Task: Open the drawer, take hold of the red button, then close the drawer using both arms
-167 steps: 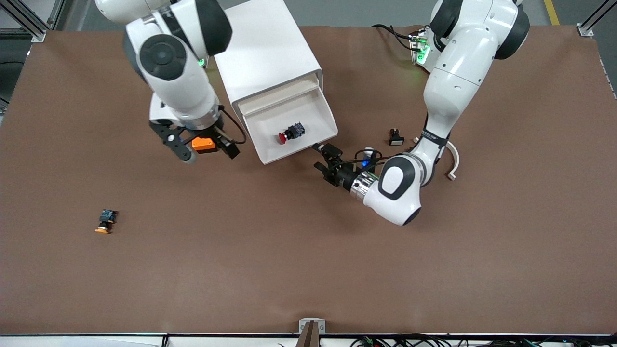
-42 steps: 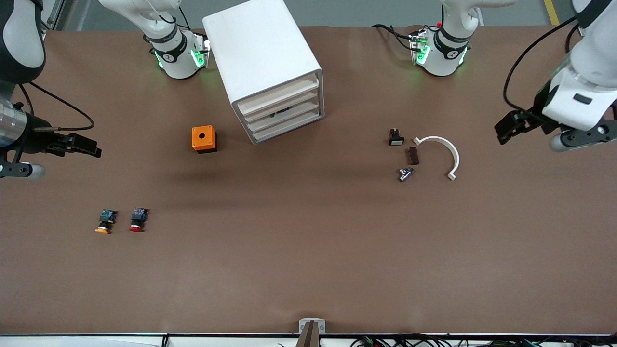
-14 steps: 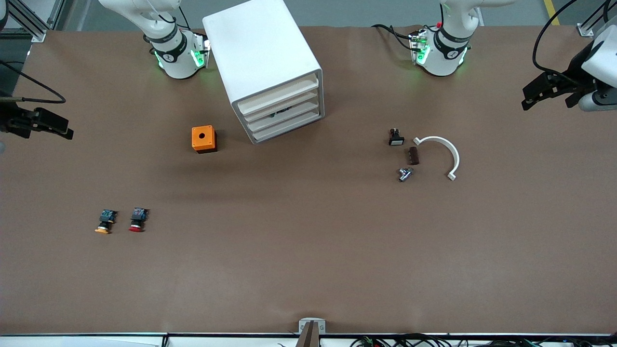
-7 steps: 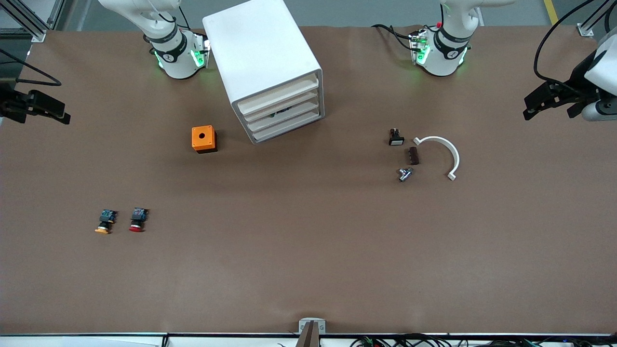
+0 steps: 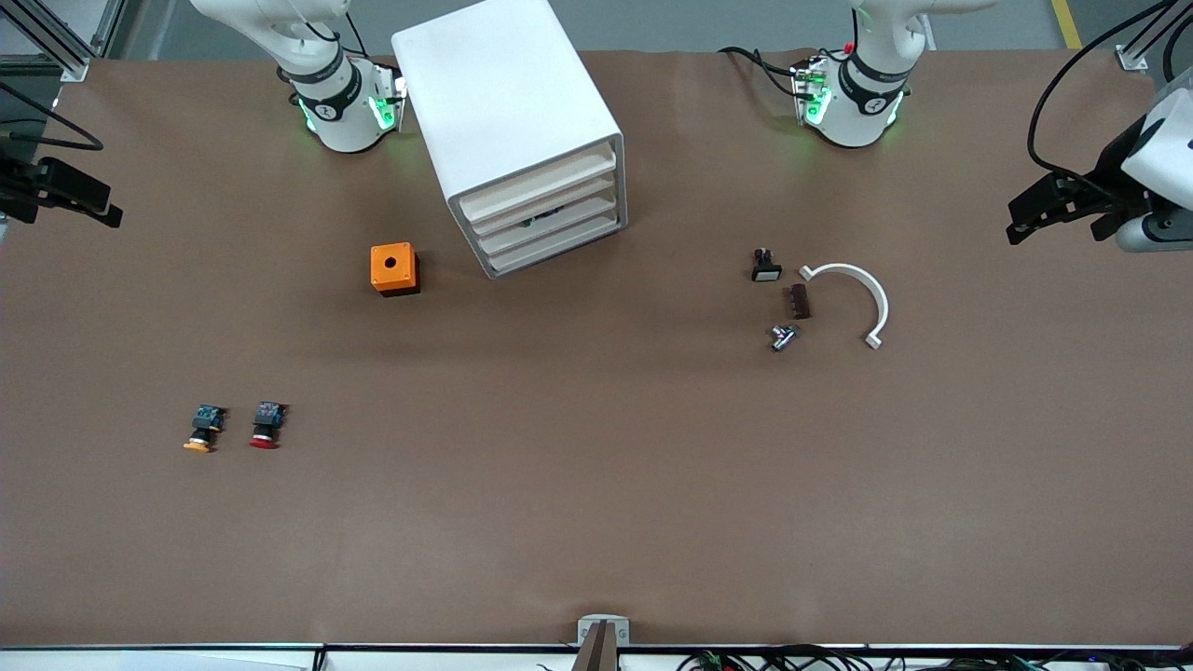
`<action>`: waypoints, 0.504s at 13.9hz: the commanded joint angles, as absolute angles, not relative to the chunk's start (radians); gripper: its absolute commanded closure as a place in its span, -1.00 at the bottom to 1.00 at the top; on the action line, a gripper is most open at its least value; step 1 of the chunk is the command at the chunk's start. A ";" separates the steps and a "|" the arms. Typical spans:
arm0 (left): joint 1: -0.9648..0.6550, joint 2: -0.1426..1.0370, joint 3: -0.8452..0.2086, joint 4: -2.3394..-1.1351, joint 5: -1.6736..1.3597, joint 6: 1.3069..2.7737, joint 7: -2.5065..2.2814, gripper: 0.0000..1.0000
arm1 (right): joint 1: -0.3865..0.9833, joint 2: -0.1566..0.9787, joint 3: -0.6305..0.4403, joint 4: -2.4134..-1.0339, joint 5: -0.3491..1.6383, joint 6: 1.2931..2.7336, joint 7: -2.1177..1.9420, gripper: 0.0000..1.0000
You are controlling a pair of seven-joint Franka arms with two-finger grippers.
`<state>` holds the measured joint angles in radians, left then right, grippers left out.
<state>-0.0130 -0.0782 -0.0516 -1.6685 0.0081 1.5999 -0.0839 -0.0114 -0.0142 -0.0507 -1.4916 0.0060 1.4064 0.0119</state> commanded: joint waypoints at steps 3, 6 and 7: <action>-0.012 -0.078 -0.055 -1.658 0.003 1.601 -0.067 -1.00 | -0.012 -0.120 -0.049 -1.644 0.020 1.517 0.064 -1.00; -0.015 -0.068 -0.055 -1.638 0.003 1.600 -0.083 -1.00 | -0.009 -0.126 -0.048 -1.661 0.021 1.545 0.087 -1.00; -0.015 -0.061 -0.055 -1.629 0.003 1.595 -0.083 -1.00 | -0.009 -0.129 -0.048 -1.666 0.021 1.552 0.086 -1.00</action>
<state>-0.0149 -0.0773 -0.0520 -1.6609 0.0081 1.6004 -0.0839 -0.0093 -0.0945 -0.0496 -1.6235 0.0110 1.5239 0.0662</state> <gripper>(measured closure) 0.000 0.000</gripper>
